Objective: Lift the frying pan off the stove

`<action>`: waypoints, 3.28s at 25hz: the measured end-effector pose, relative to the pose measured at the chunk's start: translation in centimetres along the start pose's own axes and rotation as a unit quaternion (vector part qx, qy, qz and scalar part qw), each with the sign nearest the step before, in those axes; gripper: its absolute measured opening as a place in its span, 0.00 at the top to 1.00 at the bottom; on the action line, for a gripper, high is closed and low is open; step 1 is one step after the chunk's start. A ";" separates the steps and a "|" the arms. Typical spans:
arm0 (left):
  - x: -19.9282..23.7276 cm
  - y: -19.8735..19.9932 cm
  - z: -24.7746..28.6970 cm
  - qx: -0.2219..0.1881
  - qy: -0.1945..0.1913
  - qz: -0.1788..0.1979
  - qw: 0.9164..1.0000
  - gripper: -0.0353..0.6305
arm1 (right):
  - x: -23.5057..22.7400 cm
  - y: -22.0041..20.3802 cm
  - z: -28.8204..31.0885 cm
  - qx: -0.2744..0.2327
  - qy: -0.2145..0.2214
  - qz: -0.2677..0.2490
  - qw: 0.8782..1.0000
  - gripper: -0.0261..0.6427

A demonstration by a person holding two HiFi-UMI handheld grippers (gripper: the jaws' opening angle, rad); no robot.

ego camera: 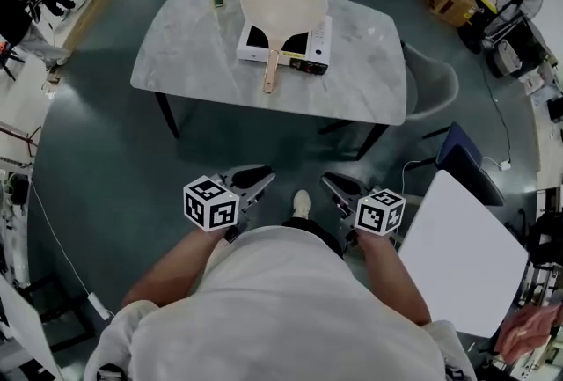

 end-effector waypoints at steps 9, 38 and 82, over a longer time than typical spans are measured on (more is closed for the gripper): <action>4.2 5.3 7.7 -0.032 0.101 -0.029 0.994 0.82 | -10.2 9.6 2.8 0.046 0.082 -0.003 0.996 0.84; 27.8 9.5 14.5 0.001 0.019 -0.194 0.981 0.54 | -18.7 22.9 33.4 0.116 0.148 0.216 0.958 0.49; 27.0 13.8 17.5 0.066 -0.201 -0.236 0.948 0.78 | -16.8 26.5 39.0 0.018 0.146 0.287 0.947 0.71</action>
Point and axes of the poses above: the fingertips, and each gripper's own axes: z forward along the fingers, x to its left, y out of its top, the point moved 4 cm from there along -z, backward along the fingers, and after that the axes turned 1 degree about -y, right-handed, at the moved point
